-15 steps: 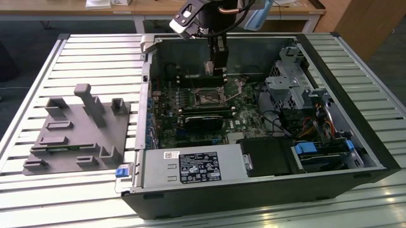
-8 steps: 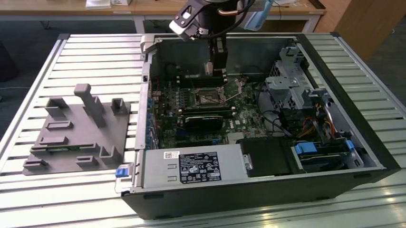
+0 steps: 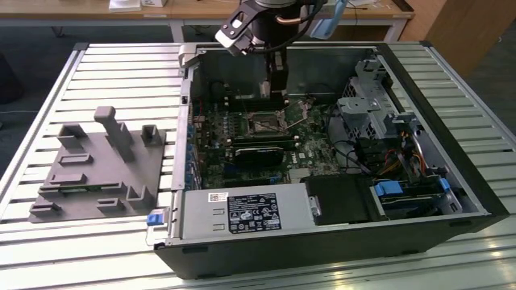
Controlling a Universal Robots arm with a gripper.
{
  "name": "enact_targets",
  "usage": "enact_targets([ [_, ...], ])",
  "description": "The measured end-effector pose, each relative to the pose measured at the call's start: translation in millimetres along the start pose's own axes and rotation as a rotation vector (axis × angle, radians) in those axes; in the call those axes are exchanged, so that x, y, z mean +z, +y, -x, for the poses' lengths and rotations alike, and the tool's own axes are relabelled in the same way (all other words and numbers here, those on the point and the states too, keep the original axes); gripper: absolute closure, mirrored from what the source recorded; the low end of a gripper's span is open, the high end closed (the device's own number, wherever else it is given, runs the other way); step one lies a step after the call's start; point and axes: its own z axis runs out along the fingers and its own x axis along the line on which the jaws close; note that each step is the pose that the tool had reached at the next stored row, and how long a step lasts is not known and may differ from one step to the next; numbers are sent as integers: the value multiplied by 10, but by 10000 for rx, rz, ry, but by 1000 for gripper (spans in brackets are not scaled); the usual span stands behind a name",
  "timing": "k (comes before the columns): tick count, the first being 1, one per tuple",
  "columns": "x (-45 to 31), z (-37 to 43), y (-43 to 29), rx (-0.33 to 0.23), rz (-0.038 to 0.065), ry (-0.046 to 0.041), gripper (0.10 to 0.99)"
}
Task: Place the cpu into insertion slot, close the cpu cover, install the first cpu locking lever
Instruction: 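Place the cpu into insertion slot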
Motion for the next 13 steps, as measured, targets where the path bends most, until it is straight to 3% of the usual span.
enact_targets([
  [5, 54, -11, -6, -350, -4, 29, 545],
  [13, 153, -81, -17, -412, -3, 38, 545],
])
